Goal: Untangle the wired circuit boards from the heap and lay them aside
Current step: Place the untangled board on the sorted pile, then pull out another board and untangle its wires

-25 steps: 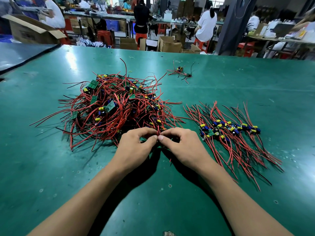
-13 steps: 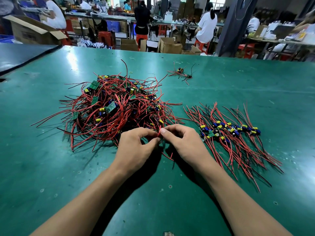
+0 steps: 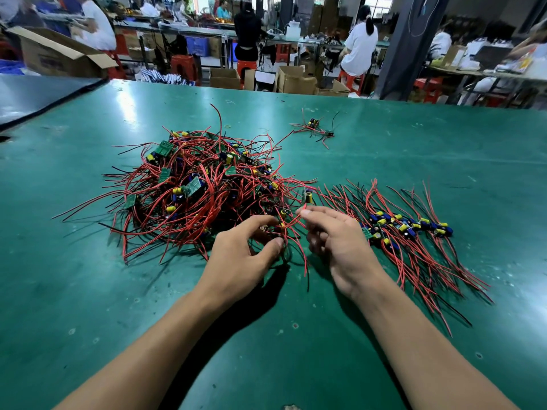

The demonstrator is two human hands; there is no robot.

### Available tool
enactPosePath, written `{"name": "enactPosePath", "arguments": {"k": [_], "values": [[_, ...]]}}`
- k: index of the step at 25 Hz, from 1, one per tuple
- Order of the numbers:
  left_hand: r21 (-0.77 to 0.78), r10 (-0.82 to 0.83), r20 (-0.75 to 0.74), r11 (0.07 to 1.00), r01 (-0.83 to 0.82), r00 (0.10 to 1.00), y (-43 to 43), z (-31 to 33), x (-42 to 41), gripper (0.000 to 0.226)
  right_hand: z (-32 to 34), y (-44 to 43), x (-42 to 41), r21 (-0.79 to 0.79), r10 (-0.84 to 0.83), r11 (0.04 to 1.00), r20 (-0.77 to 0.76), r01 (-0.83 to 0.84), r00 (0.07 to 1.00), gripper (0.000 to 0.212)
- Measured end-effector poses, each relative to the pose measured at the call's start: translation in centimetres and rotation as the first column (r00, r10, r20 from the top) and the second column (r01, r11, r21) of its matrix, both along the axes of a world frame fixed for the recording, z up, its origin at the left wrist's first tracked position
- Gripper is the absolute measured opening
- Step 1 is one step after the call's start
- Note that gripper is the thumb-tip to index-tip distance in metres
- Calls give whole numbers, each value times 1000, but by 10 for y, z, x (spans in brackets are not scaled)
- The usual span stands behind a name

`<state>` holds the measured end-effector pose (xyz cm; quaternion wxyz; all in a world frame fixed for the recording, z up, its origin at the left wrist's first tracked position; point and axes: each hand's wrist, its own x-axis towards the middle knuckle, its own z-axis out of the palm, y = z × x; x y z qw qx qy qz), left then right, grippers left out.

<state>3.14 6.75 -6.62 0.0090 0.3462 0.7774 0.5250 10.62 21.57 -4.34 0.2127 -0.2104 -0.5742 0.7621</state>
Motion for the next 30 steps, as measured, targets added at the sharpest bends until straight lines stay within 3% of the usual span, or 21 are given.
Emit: {"name": "enactPosePath", "arguments": {"k": [2, 5, 10, 14, 16, 20, 23, 26, 30], "values": [[44, 28, 46, 999, -30, 999, -1, 2, 1, 22, 5, 4, 2, -22, 27, 999, -64, -28, 998, 5], [144, 65, 104, 986, -80, 992, -2, 6, 1, 5, 13, 9, 10, -68, 224, 970, -139, -235, 965, 9], [398, -40, 421, 906, -145, 906, -1, 16, 5, 21, 21, 11, 20, -108, 503, 839, -219, -533, 836, 9], [309, 75, 242, 939, -150, 967, -2, 16, 6, 18, 24, 13, 24, -153, 577, 788, -154, -596, 802, 24], [317, -44, 276, 947, -48, 960, 0, 15, 11, 31, 23, 11, 23, -116, 549, 827, -49, -551, 834, 18], [334, -244, 524, 940, 67, 816, 4, 17, 14, 58, 20, 3, 21, 8, 545, 834, 136, -551, 827, 15], [310, -280, 588, 945, 108, 759, 3, 15, 11, 66, 19, 3, 22, 89, 558, 807, 208, -584, 803, 19], [351, -351, 607, 923, 156, 713, 2, 16, 11, 43, 19, 7, 24, 105, 580, 781, 243, -616, 777, 27], [446, -473, 678, 873, 196, 562, 1, 20, 11, 24, 20, 14, 26, 96, 585, 777, 253, -622, 770, 35]]}}
